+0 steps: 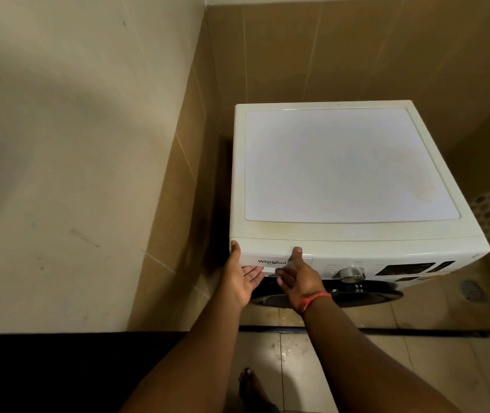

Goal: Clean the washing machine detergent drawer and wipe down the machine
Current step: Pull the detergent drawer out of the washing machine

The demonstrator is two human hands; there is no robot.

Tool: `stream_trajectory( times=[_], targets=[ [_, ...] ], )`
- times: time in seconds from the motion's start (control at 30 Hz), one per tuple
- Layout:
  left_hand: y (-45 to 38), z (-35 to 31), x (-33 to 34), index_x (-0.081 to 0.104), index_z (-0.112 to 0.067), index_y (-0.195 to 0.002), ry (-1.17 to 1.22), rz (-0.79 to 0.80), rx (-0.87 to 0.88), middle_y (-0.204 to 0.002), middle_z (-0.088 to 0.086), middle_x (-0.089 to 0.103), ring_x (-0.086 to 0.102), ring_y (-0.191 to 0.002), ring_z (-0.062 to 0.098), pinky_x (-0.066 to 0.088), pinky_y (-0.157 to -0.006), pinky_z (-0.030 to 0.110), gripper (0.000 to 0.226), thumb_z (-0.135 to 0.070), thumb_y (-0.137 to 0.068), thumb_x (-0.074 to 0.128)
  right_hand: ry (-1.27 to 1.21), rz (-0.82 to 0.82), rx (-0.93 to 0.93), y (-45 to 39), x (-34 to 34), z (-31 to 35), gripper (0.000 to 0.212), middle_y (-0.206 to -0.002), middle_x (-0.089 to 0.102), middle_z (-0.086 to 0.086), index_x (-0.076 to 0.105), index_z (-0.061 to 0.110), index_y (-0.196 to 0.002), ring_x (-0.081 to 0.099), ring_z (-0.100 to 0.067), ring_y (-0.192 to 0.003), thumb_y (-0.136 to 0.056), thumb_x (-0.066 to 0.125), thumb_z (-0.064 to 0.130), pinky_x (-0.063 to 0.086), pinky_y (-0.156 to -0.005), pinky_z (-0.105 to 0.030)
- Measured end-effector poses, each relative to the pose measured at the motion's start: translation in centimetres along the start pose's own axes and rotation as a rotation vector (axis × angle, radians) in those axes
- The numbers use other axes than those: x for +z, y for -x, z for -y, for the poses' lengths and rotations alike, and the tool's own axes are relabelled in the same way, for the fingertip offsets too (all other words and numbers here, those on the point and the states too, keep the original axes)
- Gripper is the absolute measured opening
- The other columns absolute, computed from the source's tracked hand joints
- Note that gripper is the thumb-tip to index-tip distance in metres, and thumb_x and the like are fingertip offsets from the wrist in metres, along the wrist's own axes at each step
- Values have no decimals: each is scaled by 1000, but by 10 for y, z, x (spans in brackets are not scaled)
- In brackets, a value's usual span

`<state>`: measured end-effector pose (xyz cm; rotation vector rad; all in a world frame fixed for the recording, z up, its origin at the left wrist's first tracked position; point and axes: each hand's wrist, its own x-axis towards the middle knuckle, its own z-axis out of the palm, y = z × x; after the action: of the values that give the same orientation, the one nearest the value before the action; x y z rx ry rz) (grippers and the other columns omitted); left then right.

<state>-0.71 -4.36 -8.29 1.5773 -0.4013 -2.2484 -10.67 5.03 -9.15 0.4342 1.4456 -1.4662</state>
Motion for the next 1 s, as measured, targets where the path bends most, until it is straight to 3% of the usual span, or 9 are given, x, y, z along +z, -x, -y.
stream_trajectory(
  times=[0.27, 0.5, 0.6, 0.67, 0.73, 0.83, 1.0],
  targets=[
    [5, 9, 2, 30, -22, -148, -56, -27, 28, -144, 23, 44, 53, -125, 36, 51, -93, 53, 79, -68, -86, 49, 75, 34, 34, -1, -11, -2, 55, -110, 66, -9, 65, 11, -101, 60, -22, -103, -82, 63, 62, 52, -90, -41],
    [22, 32, -15, 45, -19, -136, -175, -49, -2, -138, 18, 52, 53, -124, 32, 50, -94, 56, 62, -60, -90, 53, 172, 52, 112, 16, -34, -18, 53, -101, 62, -8, 65, 8, -102, 57, -20, -87, -83, 66, 57, 50, -84, -42],
    [32, 41, -24, 42, -20, -139, -212, -99, -12, -138, 19, 51, 55, -123, 30, 50, -91, 57, 61, -56, -92, 55, 267, 10, 138, 28, -46, -22, 71, -111, 69, -5, 61, 11, -119, 61, -22, -103, -71, 73, 62, 52, -76, -41],
    [38, 46, -30, 43, -19, -138, -232, -125, -19, -136, 18, 53, 57, -118, 28, 53, -85, 55, 57, -51, -93, 56, 295, -37, 136, 36, -53, -24, 97, -128, 60, -7, 39, 14, -141, 56, -27, -115, -66, 79, 62, 51, -70, -41],
    [43, 52, -36, 45, -18, -136, -256, -148, -27, -133, 17, 57, 59, -112, 26, 54, -81, 53, 54, -49, -93, 57, 357, -72, 113, 42, -60, -26, 109, -144, 43, -10, 21, 20, -149, 48, -32, -125, -66, 80, 60, 52, -81, -48],
    [48, 64, -46, 44, -20, -137, -285, -180, -26, -128, 14, 60, 61, -109, 24, 53, -87, 57, 57, -49, -91, 60, 448, -68, 73, 45, -71, -33, 114, -150, 37, -15, 13, 16, -150, 43, -36, -131, -69, 80, 57, 40, -105, -58],
    [61, 78, -61, 45, -21, -134, -392, -285, 16, -113, 8, 63, 64, -97, 20, 54, -81, 59, 59, -52, -87, 64, 513, -47, 23, 58, -82, -44, 108, -145, 40, -21, 12, 9, -149, 45, -39, -128, -75, 80, 47, 39, -108, -54]
  ],
)
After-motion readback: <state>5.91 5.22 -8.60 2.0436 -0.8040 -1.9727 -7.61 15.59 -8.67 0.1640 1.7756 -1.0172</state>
